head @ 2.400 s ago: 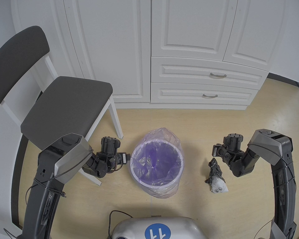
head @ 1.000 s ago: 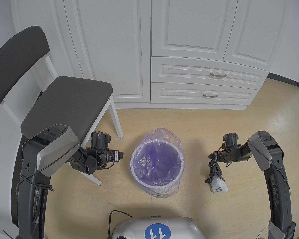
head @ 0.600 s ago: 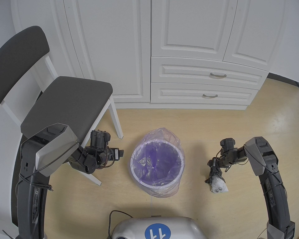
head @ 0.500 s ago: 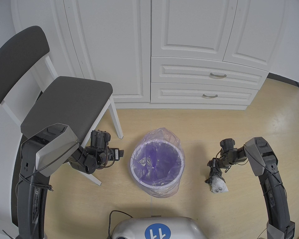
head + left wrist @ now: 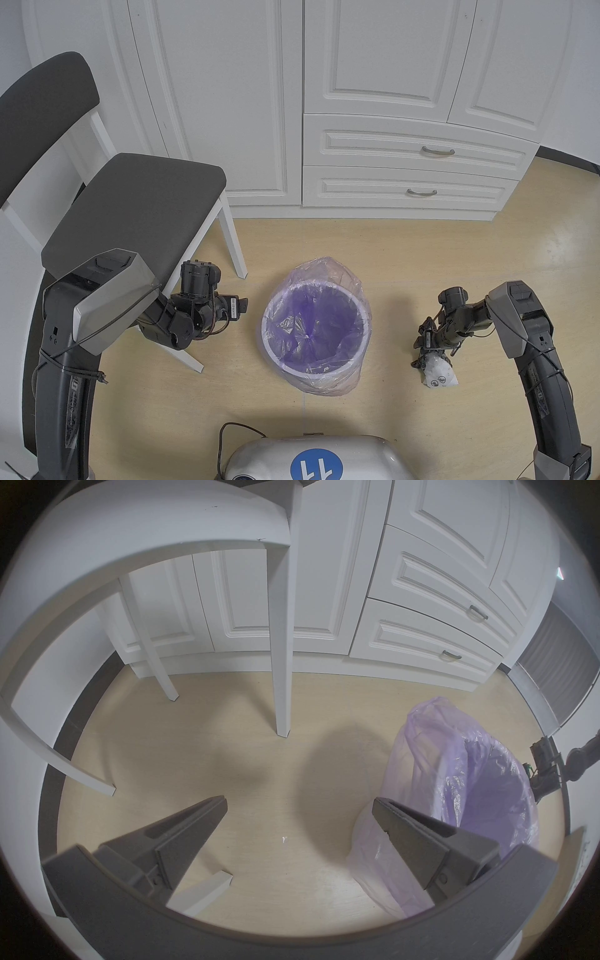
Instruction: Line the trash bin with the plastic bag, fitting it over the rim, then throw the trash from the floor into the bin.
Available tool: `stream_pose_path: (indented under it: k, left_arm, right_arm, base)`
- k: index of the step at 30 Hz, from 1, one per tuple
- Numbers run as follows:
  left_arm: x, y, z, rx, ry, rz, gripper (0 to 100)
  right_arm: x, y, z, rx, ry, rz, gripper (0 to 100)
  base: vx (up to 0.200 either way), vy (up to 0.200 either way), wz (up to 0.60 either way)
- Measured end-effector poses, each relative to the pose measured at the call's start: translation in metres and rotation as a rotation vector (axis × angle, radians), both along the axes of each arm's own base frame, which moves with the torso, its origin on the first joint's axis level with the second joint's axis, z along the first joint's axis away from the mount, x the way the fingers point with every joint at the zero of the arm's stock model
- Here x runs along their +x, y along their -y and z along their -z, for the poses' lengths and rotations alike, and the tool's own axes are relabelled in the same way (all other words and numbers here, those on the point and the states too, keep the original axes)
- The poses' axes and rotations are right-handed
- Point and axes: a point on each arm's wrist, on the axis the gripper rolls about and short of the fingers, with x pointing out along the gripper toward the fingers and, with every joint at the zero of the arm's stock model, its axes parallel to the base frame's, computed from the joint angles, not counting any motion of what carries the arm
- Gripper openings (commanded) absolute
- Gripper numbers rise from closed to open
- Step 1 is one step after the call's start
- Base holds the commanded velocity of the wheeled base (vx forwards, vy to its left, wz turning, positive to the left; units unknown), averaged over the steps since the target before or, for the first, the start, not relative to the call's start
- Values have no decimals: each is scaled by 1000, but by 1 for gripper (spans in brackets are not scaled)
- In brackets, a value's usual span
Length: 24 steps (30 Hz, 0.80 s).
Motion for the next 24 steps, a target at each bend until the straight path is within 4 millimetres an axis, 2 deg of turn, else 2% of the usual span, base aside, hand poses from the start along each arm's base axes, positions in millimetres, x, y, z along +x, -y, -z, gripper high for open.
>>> stream_pose_path:
  k: [5, 6, 24]
  left_arm:
    - [0, -1, 0, 1, 0, -1, 100]
    - [0, -1, 0, 1, 0, -1, 100]
    - [0, 0, 1, 1, -1, 0, 100]
  right_arm:
    - [-1, -1, 4, -6, -6, -15, 100]
    - [-1, -1, 4, -6, -7, -15, 0]
    - [0, -3, 5, -87, 9, -31, 0]
  base:
    - [0, 0, 0]
    - [0, 0, 0]
    - [0, 0, 0]
